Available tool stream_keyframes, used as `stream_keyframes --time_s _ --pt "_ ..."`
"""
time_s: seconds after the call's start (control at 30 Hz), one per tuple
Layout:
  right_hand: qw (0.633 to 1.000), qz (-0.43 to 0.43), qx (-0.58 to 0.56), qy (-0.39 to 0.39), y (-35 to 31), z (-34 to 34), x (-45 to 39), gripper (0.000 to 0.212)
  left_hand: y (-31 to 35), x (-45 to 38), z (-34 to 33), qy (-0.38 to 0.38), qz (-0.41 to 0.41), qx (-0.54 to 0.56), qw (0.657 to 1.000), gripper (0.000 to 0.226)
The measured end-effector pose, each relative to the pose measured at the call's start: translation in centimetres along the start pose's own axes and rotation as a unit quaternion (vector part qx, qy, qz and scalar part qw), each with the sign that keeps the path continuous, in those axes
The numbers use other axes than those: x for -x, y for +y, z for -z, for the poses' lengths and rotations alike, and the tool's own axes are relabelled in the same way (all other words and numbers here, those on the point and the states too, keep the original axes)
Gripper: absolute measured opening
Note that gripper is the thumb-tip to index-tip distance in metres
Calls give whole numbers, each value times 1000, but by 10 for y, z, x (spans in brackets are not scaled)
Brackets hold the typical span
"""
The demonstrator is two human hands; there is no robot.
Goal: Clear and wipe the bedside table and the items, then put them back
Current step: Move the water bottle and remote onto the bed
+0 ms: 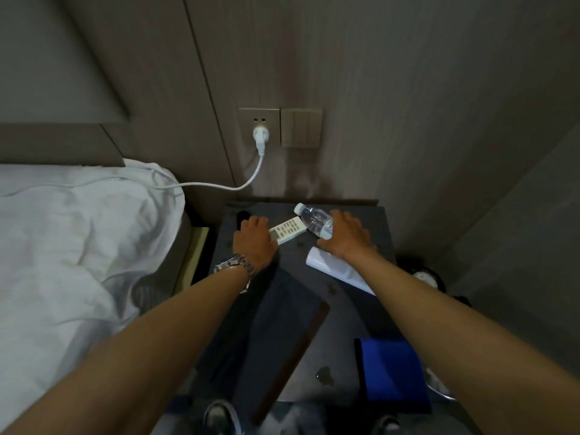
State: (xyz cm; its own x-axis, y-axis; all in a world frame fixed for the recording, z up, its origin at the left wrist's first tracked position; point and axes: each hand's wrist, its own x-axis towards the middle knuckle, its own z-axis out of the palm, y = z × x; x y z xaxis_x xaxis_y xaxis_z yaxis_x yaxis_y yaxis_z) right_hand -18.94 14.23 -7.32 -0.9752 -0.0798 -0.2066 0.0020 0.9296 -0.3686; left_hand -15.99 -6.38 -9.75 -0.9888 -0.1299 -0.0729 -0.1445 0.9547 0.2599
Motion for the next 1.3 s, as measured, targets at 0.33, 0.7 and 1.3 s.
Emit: stream_keyframes --time_s 0.33,0.7,1.3 --pt "996 -19 80 22 11 -22 -32 61 -11 -18 -34 11 -14 -113 993 48" --pt "997 -18 -8 73 2 -13 -19 76 -9 -6 -4 77 -62 -41 994 51" --pt "969 61 -232 62 -150 21 72 30 -36 59 96 61 147 534 830 73"
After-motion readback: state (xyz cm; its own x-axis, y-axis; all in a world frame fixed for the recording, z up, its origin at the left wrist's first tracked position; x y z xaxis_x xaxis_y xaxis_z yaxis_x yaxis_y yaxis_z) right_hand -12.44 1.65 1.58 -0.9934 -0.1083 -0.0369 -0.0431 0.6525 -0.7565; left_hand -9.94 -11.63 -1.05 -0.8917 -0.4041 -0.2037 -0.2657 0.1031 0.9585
